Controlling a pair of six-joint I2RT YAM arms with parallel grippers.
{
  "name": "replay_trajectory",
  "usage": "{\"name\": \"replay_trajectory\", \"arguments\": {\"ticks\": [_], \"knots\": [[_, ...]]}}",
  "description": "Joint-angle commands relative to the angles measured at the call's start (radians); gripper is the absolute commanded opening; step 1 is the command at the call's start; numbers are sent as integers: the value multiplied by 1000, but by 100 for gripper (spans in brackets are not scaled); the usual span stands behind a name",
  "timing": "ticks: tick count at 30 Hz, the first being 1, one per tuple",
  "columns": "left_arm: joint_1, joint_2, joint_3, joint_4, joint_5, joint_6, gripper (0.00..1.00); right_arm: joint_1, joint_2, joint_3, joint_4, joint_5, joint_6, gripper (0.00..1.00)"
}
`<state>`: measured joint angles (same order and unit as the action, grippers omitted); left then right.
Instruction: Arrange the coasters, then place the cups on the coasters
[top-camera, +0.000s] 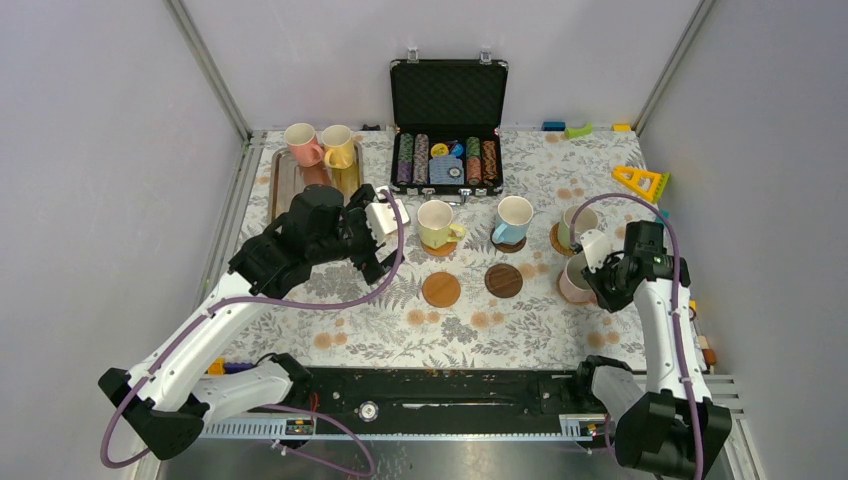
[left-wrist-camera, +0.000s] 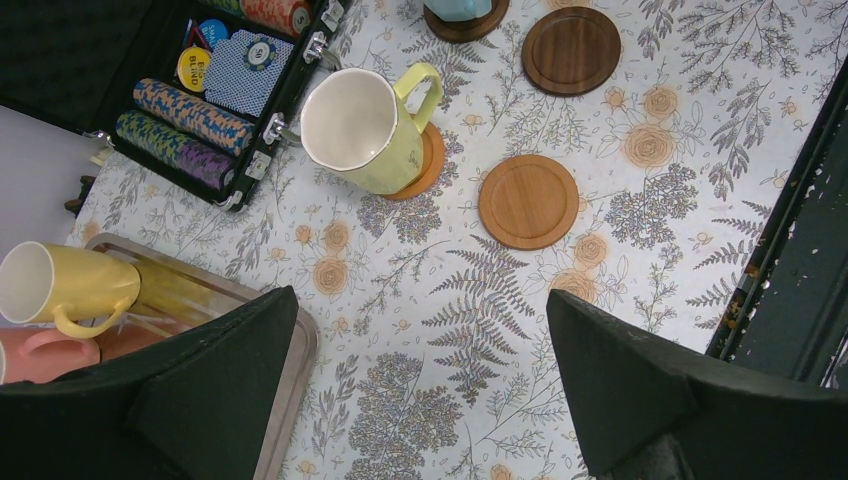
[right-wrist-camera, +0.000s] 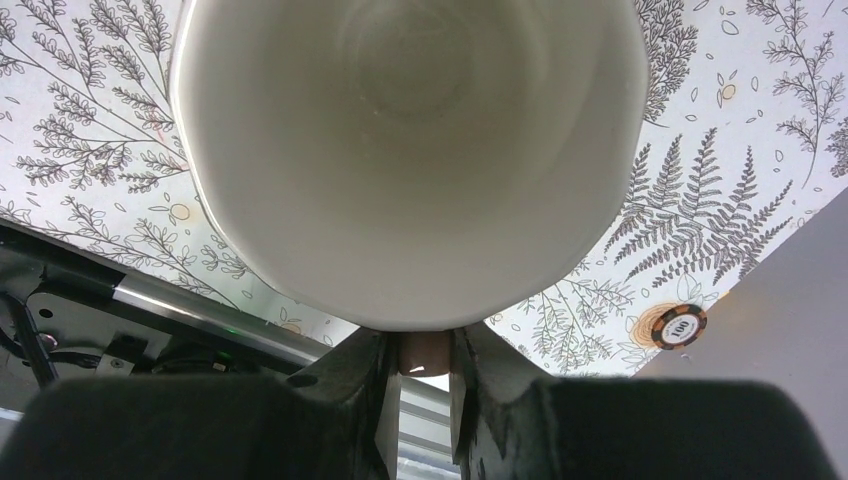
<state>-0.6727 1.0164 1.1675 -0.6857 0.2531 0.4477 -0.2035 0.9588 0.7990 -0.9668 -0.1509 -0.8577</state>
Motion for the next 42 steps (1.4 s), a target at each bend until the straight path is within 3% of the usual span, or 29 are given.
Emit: {"name": "replay_trajectory", "arguments": {"ticks": [1, 16, 31, 33, 35, 42], "knots": [[6, -18, -10, 41, -2, 7, 99, -35, 18, 32, 76, -64, -39, 0], [5, -15, -11, 41, 1, 8, 99, -80, 116, 28, 183, -52, -31, 0], [6, -1, -5, 41, 6, 6, 99, -117, 146, 6, 184, -83, -55, 0], [5, 2, -4, 41, 6, 4, 99, -117, 146, 2, 183, -76, -53, 6], [6, 2, -3, 41, 7, 5, 99, -117, 141, 4, 179, -69, -56, 19], [6, 13, 2, 37, 15, 5, 99, -117, 113, 78, 85, -58, -44, 81]]}}
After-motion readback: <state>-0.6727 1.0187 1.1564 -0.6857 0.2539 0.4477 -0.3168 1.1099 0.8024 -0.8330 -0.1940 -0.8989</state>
